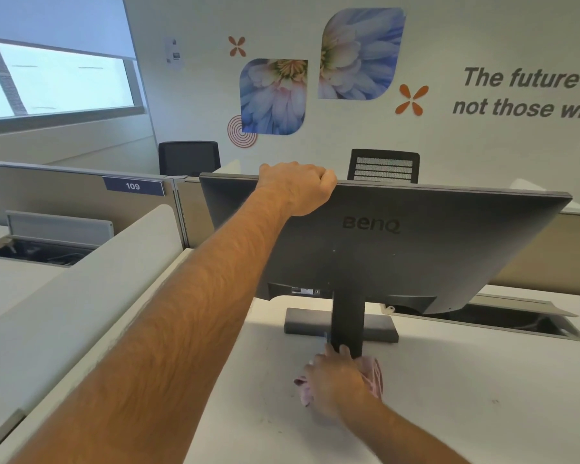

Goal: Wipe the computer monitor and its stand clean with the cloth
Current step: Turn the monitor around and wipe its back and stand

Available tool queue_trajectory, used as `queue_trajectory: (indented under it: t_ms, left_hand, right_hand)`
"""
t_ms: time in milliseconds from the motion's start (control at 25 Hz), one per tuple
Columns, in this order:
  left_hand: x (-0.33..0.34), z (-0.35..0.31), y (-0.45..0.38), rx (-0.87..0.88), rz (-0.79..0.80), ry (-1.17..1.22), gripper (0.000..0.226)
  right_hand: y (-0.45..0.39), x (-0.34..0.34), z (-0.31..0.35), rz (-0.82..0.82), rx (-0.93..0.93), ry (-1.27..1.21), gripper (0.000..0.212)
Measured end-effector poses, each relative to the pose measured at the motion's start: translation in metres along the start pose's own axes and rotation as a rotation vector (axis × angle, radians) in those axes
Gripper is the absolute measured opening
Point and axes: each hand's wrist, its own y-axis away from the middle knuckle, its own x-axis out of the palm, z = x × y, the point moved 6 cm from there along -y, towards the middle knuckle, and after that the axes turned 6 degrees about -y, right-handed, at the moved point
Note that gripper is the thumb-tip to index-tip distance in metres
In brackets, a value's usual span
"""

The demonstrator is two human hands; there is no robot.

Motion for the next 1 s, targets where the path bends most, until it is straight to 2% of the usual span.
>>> queue_trajectory:
  t_ms: [80, 200, 280, 400, 520, 600, 680, 760, 840, 960, 1000]
  left_hand:
    - [0.001, 0.0, 0.0, 0.007, 0.0, -0.006, 0.03]
    - [0.001, 0.0, -0.003, 0.0, -0.029, -0.005, 0.032]
    - [0.003, 0.002, -0.005, -0.016, -0.054, 0.005, 0.034]
    - [0.004, 0.006, -0.008, 0.009, -0.087, 0.071, 0.039]
    - [-0.006, 0.015, -0.001, 0.048, -0.184, 0.193, 0.038]
    - [-0.012, 0.039, 0.009, -0.018, -0.276, 0.201, 0.037]
    - [-0.012, 0.075, 0.017, -0.143, -0.363, 0.118, 0.043]
    - [-0.005, 0.11, 0.024, -0.269, -0.378, 0.172, 0.05]
    - [0.011, 0.139, 0.028, -0.383, -0.341, 0.467, 0.059]
    - [0.036, 0.152, 0.039, -0.479, -0.259, 1.249, 0.073]
    - [0.037, 0.149, 0.043, -0.476, -0.229, 1.43, 0.078]
  right_hand:
    - [0.009, -0.007, -0.005, 0.034, 0.048, -0.401, 0.033]
    - [0.041, -0.042, -0.037, -0.096, 0.151, -1.037, 0.033]
    - [0.075, -0.082, -0.067, -0.281, 0.151, -1.251, 0.027]
    - [0.142, -0.159, -0.121, -0.638, 0.104, -1.411, 0.025]
    - [0.204, -0.218, -0.184, -1.069, 0.221, -1.282, 0.023]
    - [0.221, -0.237, -0.227, -1.212, 0.38, -1.072, 0.022]
    - [0.216, -0.243, -0.266, -1.183, 0.541, -0.86, 0.028]
    - [0.199, -0.24, -0.284, -1.042, 0.677, -0.66, 0.031]
    - [0.184, -0.236, -0.285, -0.972, 0.756, -0.549, 0.031]
    - [0.172, -0.244, -0.268, -0.983, 0.778, -0.537, 0.027]
    - [0.167, -0.249, -0.26, -0.974, 0.753, -0.539, 0.024]
